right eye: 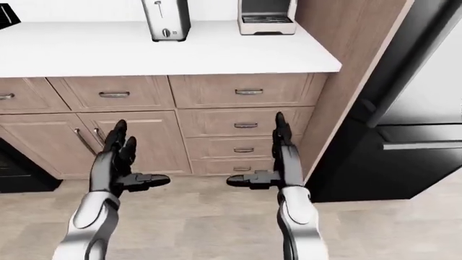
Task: Push down the lever of the toaster to turn it on.
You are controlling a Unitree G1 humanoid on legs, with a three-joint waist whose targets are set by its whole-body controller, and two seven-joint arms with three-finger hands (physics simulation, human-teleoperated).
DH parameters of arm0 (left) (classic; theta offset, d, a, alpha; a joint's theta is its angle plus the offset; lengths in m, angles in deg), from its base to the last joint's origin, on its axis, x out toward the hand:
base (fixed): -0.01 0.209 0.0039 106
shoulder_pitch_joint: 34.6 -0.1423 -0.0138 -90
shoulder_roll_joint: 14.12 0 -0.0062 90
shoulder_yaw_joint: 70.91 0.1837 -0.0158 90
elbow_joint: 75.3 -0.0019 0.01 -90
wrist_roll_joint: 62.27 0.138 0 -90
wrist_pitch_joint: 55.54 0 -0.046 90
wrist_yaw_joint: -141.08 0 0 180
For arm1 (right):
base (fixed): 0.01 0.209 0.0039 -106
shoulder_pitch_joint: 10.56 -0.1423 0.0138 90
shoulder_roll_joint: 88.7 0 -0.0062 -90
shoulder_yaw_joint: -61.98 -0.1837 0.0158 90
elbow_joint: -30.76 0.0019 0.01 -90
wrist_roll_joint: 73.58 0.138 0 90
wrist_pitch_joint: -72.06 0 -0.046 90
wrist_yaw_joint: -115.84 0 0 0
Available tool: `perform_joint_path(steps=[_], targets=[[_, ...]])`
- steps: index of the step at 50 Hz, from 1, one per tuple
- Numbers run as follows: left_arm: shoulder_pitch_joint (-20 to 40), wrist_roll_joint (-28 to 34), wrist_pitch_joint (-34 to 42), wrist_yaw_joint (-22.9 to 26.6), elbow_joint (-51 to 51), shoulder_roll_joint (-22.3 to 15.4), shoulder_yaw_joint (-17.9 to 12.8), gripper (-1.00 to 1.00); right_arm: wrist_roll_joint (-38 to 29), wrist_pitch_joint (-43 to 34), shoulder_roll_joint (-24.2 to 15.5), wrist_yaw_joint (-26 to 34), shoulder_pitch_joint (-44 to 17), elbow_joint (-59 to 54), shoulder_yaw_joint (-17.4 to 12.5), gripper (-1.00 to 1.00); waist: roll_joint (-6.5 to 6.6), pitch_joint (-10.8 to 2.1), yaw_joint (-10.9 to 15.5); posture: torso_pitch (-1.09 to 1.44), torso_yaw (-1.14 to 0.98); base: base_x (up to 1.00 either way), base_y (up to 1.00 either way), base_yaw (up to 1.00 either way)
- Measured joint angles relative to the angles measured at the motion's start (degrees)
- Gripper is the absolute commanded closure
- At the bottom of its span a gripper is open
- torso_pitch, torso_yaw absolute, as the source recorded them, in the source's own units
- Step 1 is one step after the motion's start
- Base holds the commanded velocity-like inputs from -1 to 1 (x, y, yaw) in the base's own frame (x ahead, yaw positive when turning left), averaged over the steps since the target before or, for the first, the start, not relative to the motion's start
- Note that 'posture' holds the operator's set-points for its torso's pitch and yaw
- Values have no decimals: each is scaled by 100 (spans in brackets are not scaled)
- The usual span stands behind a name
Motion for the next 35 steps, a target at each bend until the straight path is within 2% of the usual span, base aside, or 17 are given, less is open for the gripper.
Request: perform_joint_path(steps=[6, 9, 13, 16, 20, 26, 35], targets=[[743, -156, 1193, -79, 349, -233, -198, -100, 42, -1296, -79, 82, -701, 404, -155, -100, 19, 89, 5, 0, 0, 0, 0, 0], [1143, -284, 1663, -159, 524, -380, -322, -100, 12, -1737, -144, 6, -1078, 600, -158, -100, 29, 90, -7, 0, 0, 0, 0, 0], [1556, -444, 2219, -272, 793, -548, -380, -100, 231, -2336, -202, -52, -1482, 945, -352, -100, 39, 93, 5, 0, 0, 0, 0, 0], [1728, -544, 2515, -291, 975, -682, -440, -100, 375, -2915, -457, -9, -1749, 1278, -416, -100, 42, 104, -1, 0, 0, 0, 0, 0], [1944, -619, 2785, -335, 973, -793, -517, -100, 454, -3561, -579, 14, -2231, 1374, -581, -100, 44, 136, -1, 0, 0, 0, 0, 0], [2439, -769, 3335, -431, 987, -954, -570, -100, 678, -4597, -892, -112, -3282, 1354, -930, -100, 35, 208, 12, 0, 0, 0, 0, 0], [3411, -1115, 3984, -622, 859, -1332, -694, -100, 938, -5276, -1219, -247, -4233, 1107, -938, -100, 42, 259, 16, 0, 0, 0, 0, 0]])
